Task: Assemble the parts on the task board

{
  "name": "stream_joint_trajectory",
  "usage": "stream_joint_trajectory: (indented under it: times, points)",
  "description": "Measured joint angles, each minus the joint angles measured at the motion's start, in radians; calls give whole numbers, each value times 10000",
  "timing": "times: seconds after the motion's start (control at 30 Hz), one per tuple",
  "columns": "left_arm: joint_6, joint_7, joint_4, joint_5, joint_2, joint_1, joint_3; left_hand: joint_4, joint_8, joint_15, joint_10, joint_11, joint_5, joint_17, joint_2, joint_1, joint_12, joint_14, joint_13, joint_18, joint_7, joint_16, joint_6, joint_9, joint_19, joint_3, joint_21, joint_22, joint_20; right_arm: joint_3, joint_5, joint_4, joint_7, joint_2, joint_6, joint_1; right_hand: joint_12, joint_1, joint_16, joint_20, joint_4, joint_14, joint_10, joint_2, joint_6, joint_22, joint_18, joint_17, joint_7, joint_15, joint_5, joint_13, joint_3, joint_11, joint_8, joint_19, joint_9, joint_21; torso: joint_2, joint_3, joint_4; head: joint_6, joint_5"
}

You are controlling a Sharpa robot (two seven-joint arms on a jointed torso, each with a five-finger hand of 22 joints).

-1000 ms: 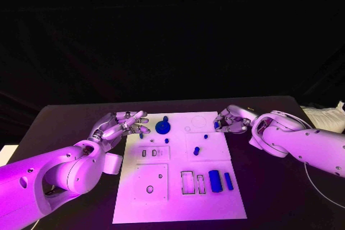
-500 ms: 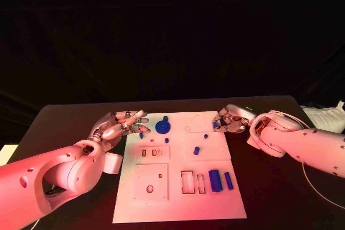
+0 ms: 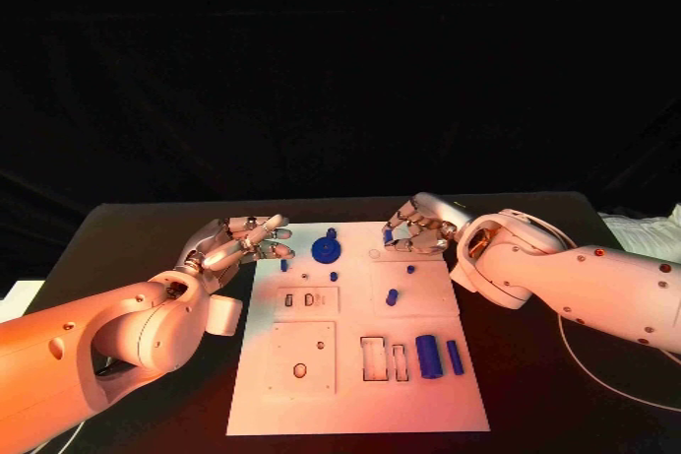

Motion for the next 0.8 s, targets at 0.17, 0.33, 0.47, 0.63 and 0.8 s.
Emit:
stream_joint_trajectory:
  times: [0.17, 0.33, 0.47, 0.63, 0.8]
  points:
    - [0, 16, -126, 71, 27, 0, -1, 0, 0, 0, 0, 0, 0, 0, -1, -1, 0, 0, -1, 0, 0, 0, 0, 0, 0, 0, 0, 0, 0, -64, -35, 92, -650, 740, 51, -32, -96, -52, 0, 0, 41, 0, 0, 52, -25, -1, 0, 0, 20, 0, 54, 20, 42, 0, -18, 0, 0, 0, -50, -50, 59, -94, 124]
    - [-12, 67, -146, 210, 48, 0, -1, -28, 0, 0, 36, 36, 0, 28, -1, -1, -31, 0, 10, 0, 0, 0, 0, 0, 0, 28, 0, 0, 0, -130, -367, 99, -1100, 1400, 100, -273, -104, -91, 0, 1, 41, -1, -1, 92, -58, -1, 1, -1, 21, 1, 54, 99, 42, 1, -85, -1, 1, 0, -79, -99, 123, -187, 222]
    - [-27, 136, -108, 431, 51, -1, -1, -30, 0, 0, 37, 37, 0, 44, 3, 3, -40, 0, 10, 1, 4, 0, 4, 0, 0, 26, 0, 0, 0, -183, -782, 102, -1315, 1842, 141, -508, -104, -93, 0, 1, 42, -1, -4, 94, -71, -2, 1, 8, 32, 1, 54, 109, 41, 4, -115, 0, 11, 0, -89, -136, 168, -266, 309]
    - [-38, 205, -55, 653, 48, -2, -2, -56, 0, 0, 37, 37, 0, 44, 38, 38, -40, 0, 9, 1, 36, 0, 36, 0, 0, 0, 0, 0, 0, -238, -1254, 88, -1493, 2182, 223, -764, -104, -94, 0, 1, 29, -1, -10, 94, -84, -2, 1, 7, 35, 1, 54, 109, 54, 10, -127, -1, 11, -37, -93, -142, 175, -347, 410]
    - [-43, 252, -26, 803, 47, -2, -2, -56, 0, 0, 37, 37, 0, 43, 38, 38, -40, 0, 18, 1, 36, 0, 36, 0, 0, 0, 0, 0, 0, -266, -1612, 88, -1624, 2375, 346, -908, -103, -94, -38, 1, 16, -1, -11, 94, -114, -3, 1, 6, 39, 1, 52, 155, 67, 11, -161, -1, 11, -37, -93, -143, 169, -430, 488]
